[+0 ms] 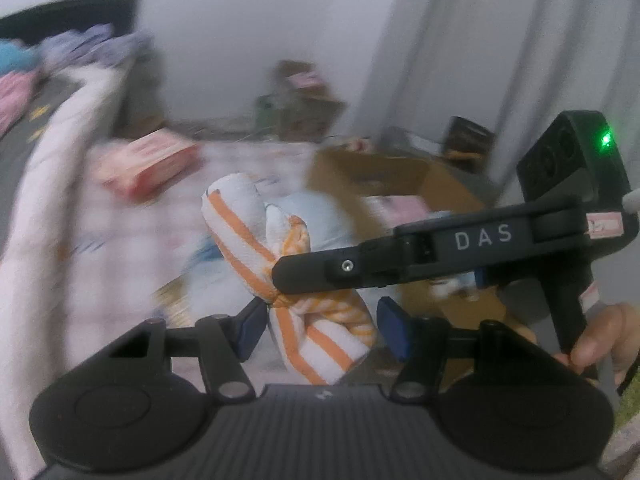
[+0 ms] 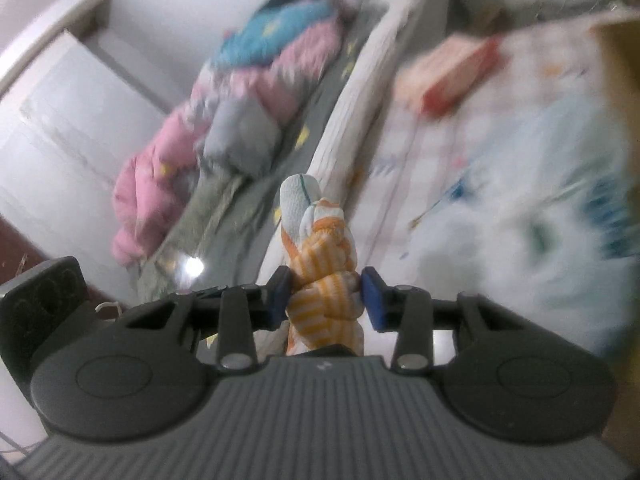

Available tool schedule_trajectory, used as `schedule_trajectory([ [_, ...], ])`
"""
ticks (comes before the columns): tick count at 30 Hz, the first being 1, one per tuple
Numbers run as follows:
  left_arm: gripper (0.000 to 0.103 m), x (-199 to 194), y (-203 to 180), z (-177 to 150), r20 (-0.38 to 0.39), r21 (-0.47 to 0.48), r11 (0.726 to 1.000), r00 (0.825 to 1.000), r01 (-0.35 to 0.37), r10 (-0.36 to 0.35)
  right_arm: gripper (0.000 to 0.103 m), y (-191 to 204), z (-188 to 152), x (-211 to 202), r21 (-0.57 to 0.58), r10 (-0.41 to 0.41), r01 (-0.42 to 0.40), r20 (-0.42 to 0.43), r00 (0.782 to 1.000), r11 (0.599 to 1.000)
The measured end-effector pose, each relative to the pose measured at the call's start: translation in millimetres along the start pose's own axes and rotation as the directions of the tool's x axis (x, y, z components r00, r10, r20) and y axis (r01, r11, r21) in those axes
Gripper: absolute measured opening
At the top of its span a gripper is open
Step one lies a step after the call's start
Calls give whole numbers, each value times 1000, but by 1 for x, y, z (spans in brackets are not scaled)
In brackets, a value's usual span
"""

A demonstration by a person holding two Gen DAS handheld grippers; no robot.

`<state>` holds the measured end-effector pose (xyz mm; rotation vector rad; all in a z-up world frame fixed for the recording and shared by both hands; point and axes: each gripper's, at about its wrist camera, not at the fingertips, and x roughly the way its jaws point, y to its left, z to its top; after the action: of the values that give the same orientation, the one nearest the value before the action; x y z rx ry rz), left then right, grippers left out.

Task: Organize soft objects
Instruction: 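Carry the striped cloth into the cardboard box and open the right gripper, then grasp the green floral scrunchie on the bed with the left gripper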

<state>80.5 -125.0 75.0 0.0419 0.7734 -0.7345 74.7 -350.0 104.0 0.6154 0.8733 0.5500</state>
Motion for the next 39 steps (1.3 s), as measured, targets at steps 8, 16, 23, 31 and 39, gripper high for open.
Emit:
schedule_trajectory([
  [8, 66, 86, -107, 20, -102, 122, 974, 978, 193, -182, 37, -78, -9, -129, 94, -149, 138, 122, 981, 986],
  [16, 68, 139, -137, 9, -206, 160, 966, 964, 205, -170, 36, -163, -27, -180, 203, -297, 280, 59, 953, 938],
  [23, 69, 139, -116, 14, -198, 111, 977, 968, 181, -156, 36, -205, -28, -156, 200, -346, 353, -72, 936, 914],
  [31, 73, 123, -108, 18, -158, 118, 986, 983, 116, -96, 42, -213, -29, -136, 196, -364, 396, -182, 914, 897],
  [39, 76, 75, -67, 8, -96, 73, 996, 995, 48, -41, 47, -180, -27, -165, 201, -365, 369, -54, 929, 908],
])
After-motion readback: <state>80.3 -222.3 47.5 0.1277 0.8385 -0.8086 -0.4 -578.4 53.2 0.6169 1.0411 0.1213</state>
